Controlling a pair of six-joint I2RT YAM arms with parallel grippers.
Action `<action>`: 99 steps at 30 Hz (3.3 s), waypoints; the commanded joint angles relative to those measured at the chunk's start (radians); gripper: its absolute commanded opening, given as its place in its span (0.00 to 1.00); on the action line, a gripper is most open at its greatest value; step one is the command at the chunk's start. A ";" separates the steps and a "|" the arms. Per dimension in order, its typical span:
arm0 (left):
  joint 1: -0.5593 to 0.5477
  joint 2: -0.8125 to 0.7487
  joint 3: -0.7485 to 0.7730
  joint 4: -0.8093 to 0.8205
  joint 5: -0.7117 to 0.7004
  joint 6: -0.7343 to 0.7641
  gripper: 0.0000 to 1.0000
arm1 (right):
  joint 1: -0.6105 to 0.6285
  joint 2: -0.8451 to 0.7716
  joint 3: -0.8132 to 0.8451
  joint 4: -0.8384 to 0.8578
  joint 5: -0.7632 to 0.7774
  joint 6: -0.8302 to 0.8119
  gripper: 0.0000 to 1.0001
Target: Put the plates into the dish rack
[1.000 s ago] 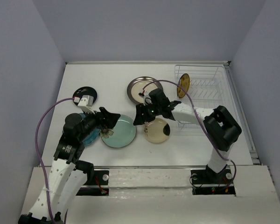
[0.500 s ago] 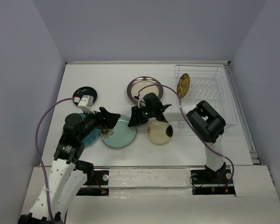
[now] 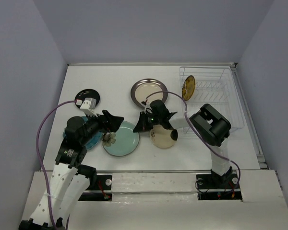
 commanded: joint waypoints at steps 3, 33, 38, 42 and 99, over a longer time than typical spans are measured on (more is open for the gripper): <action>0.007 -0.014 0.015 0.033 0.013 0.006 0.99 | 0.012 -0.201 -0.047 -0.023 0.147 -0.073 0.07; -0.100 -0.092 0.016 0.024 -0.019 -0.003 0.99 | -0.813 -0.804 0.513 -0.617 0.771 -0.224 0.07; -0.149 -0.112 0.018 0.018 -0.033 -0.003 0.99 | -0.844 -0.773 0.553 -0.584 1.008 -0.460 0.07; -0.184 -0.124 0.021 0.016 -0.039 -0.003 0.99 | -0.864 -0.767 0.530 -0.488 1.034 -0.606 0.07; -0.312 -0.142 0.030 -0.008 -0.097 -0.005 0.99 | -0.864 -0.580 0.360 -0.226 1.066 -1.056 0.07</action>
